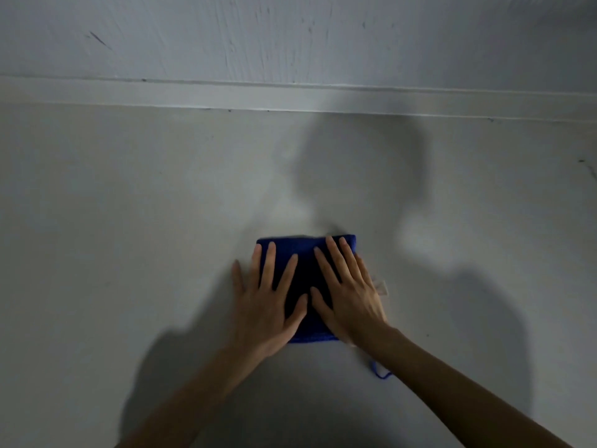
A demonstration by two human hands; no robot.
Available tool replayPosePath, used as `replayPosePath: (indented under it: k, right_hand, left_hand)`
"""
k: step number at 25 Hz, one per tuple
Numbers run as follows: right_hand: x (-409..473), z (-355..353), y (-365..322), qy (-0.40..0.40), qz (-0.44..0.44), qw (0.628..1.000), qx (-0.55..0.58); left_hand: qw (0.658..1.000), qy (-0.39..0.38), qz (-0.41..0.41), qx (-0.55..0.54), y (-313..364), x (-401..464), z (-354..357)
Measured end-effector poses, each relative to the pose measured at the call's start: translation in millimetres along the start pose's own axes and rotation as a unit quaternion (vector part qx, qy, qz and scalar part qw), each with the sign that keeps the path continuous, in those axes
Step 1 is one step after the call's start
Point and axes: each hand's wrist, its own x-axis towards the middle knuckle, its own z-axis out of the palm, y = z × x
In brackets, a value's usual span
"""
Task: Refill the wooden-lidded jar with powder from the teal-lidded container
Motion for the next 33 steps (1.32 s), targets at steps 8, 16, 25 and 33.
replayPosePath:
  k: [8, 16, 25, 33]
  right_hand:
    - [102, -5, 2, 0.017, -0.016, 1.000, 0.019]
    - [225, -9, 11, 0.028, -0.012, 1.000, 0.000]
    - [281, -17, 18, 0.026, -0.006, 1.000, 0.006]
    - [261, -60, 18, 0.015, 0.011, 0.999, -0.039]
  left_hand:
    - [1.000, 0.007, 0.005, -0.001, -48, 93, -10]
    - [1.000, -0.016, -0.016, 0.005, -96, 203, -22]
    - [0.998, -0.056, -0.032, -0.008, -111, 259, -36]
    - [0.998, 0.031, -0.041, -0.029, -86, 248, -76]
